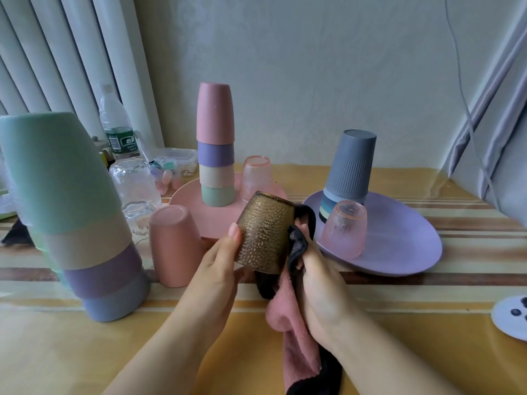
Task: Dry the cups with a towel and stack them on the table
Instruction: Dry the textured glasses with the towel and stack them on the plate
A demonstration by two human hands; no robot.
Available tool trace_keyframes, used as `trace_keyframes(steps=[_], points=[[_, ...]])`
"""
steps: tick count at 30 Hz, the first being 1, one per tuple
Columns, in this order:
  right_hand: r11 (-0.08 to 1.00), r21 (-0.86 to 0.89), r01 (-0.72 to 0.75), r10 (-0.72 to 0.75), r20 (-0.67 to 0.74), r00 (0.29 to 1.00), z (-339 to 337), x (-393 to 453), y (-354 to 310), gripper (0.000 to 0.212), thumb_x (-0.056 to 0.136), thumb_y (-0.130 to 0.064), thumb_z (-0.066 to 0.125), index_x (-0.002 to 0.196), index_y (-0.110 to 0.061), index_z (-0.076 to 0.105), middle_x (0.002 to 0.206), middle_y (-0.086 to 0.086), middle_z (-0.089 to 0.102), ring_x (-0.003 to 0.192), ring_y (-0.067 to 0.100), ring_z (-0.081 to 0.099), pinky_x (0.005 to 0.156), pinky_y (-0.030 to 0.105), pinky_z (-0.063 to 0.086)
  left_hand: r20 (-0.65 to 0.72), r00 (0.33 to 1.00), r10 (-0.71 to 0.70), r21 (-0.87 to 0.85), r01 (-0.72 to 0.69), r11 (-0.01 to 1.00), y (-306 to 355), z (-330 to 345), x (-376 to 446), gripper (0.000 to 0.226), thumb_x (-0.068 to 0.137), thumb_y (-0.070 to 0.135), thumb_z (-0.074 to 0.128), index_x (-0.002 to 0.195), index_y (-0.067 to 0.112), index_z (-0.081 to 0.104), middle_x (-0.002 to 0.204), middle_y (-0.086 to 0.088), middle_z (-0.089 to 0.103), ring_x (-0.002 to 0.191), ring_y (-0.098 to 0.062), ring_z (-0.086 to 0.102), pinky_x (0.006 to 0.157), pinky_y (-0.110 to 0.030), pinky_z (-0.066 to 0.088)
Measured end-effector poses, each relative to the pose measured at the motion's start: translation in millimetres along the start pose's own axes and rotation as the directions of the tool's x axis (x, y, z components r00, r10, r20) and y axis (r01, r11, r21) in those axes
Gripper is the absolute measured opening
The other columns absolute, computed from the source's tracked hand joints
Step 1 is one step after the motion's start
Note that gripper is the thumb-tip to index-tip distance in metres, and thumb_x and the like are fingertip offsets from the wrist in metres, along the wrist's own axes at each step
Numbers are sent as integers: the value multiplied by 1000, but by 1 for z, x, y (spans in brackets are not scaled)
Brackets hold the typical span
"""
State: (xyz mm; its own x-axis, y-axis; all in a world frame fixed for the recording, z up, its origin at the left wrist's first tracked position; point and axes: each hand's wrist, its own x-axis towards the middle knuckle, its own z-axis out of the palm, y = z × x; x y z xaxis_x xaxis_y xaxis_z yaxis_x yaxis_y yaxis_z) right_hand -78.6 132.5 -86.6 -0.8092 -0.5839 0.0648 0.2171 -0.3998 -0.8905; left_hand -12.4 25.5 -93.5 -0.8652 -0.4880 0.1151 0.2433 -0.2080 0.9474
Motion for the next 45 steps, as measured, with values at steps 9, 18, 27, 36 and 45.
trace_keyframes(steps=[9, 18, 27, 36, 45], points=[[910, -352, 220, -229, 16, 973, -12, 0, -6, 31, 71, -48, 58, 100, -37, 60, 101, -18, 70, 102, -2, 62, 93, 24, 43, -178, 924, 338, 433, -235, 870, 1, -1, -5, 18, 92, 39, 55, 100, 27, 66, 89, 3, 71, 84, -3, 65, 70, -16, 52], [889, -363, 279, -261, 99, 960, -10, -3, -10, 19, 81, -33, 59, 99, -30, 57, 84, -17, 67, 85, -4, 62, 80, 13, 46, 81, 987, 141, 352, -161, 922, 6, -9, -2, 47, 71, 50, 71, 109, 24, 67, 100, 5, 75, 97, -11, 70, 84, -30, 58], [995, 90, -31, 26, 60, 998, -10, 7, -11, 26, 93, -31, 53, 108, -14, 64, 93, -1, 74, 89, 5, 68, 81, 22, 53, 134, 991, 3, 70, -12, 998, 0, -8, -1, 45, 72, 54, 59, 95, 18, 76, 101, -11, 73, 92, -20, 67, 80, -33, 54], [972, -152, 177, -179, 4, 984, -13, 7, -11, 33, 77, -38, 55, 108, -26, 61, 101, -15, 71, 102, -1, 62, 93, 25, 43, -116, 976, 182, 157, -163, 974, 3, 4, -4, 46, 81, 38, 58, 120, 13, 60, 99, -10, 69, 92, -25, 70, 59, -34, 60], [854, -441, 278, -265, 92, 960, -13, 1, -2, 21, 90, -31, 59, 108, -41, 55, 108, -23, 66, 110, -4, 58, 103, 30, 43, -46, 969, 245, 440, -200, 876, -3, -4, -3, 54, 64, 61, 67, 113, 40, 58, 110, 6, 69, 103, -10, 66, 90, -44, 55]])
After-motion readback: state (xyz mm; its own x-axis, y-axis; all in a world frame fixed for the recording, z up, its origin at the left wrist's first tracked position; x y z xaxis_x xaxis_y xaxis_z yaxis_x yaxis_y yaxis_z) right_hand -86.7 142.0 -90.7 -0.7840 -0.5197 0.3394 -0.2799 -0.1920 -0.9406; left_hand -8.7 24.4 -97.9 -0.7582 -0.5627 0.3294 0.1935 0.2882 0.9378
